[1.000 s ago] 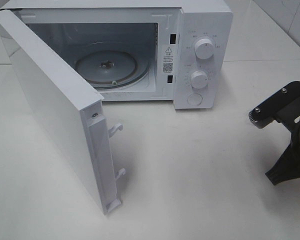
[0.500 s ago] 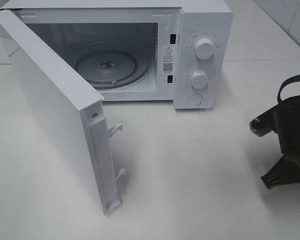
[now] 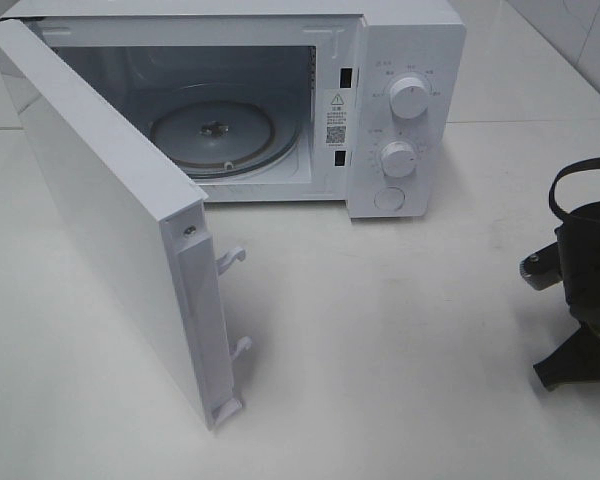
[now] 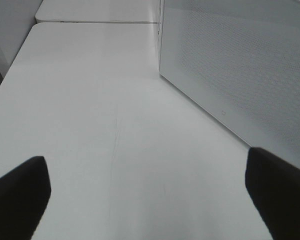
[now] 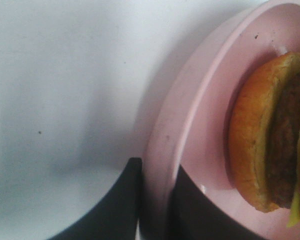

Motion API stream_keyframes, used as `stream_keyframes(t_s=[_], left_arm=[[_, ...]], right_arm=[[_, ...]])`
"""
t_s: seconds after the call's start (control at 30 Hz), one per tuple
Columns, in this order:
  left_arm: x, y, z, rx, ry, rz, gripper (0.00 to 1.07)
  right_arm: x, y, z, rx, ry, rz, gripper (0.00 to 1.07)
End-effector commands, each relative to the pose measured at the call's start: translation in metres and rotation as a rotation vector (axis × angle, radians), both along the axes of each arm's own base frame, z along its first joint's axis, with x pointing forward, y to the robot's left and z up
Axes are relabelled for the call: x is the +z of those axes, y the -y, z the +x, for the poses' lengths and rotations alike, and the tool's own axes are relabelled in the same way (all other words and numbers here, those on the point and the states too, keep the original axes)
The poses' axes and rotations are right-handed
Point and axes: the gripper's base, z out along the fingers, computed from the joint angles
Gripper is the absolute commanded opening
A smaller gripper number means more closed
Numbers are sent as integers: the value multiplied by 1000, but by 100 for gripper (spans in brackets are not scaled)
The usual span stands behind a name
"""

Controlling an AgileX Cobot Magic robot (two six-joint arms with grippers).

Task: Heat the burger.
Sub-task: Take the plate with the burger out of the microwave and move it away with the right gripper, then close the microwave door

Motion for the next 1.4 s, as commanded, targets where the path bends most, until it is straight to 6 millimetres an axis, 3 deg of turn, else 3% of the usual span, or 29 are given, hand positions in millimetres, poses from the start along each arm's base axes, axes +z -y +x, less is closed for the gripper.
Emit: stream_keyframes(t_s=[0.03,0.07,0.17,0.23,0.33,0.67,0.77,0.83,1.07,1.1,1.4], left_arm=[[0,1,-2,-2,22,-5,98],[0,1,-2,-2,22,-5,98],[0,1,-2,-2,22,-5,98],[0,1,-2,-2,22,-5,98],[0,1,-2,-2,22,-5,98],[0,1,-2,-2,22,-5,98],[0,1,-2,-2,22,-5,98],[0,1,-2,-2,22,-5,98],[0,1,-2,-2,22,-5,98],[0,1,-2,-2,22,-5,98],[0,1,-2,-2,22,-5,98]], right_arm=[[1,6,3,12,0,-49,16],[1,5,4,26,-4,-41,23],[0,5,4,37,-11,-42,27],[3,3,5,43,-18,-32,45],[13,-1,10,42,-7,-4,52],[57,-12,9,119,-7,135,54],[60,-14,8,130,-8,157,54],[80,-21,0,174,-18,271,54],[112,-29,-14,283,14,429,56],[124,-29,-21,312,46,465,59],[164,-17,-54,347,143,520,76]])
